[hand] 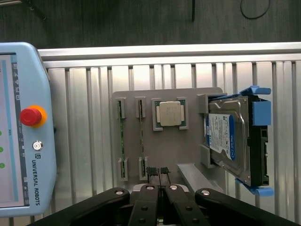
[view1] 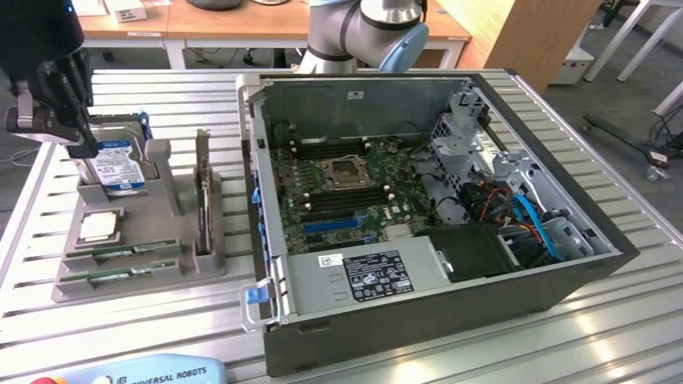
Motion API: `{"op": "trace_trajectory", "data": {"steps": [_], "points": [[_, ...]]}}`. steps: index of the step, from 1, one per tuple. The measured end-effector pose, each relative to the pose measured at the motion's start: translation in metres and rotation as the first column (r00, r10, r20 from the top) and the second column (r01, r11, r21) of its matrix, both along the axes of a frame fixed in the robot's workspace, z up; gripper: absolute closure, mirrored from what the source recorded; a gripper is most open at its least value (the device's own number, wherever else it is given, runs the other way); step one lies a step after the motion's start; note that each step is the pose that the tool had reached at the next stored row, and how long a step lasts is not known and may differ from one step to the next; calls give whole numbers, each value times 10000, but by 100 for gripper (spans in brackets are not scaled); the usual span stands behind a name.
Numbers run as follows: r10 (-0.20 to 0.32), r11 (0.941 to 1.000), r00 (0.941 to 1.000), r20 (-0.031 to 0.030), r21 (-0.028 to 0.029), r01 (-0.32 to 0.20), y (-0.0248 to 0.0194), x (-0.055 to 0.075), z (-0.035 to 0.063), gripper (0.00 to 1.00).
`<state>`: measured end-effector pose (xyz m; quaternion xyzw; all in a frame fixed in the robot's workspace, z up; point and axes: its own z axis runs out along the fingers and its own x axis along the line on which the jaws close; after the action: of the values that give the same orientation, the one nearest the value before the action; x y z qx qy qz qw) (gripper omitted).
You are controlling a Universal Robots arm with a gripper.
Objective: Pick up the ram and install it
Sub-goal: 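Pick up the ram and move it above insertion slot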
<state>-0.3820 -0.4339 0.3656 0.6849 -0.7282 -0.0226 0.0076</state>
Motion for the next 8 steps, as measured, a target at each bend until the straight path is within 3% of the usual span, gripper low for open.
{"op": "trace_trajectory", "data": {"steps": [8], "points": [[60,10000,10000,-1,-1,-60,0,0,-31,90]]}}
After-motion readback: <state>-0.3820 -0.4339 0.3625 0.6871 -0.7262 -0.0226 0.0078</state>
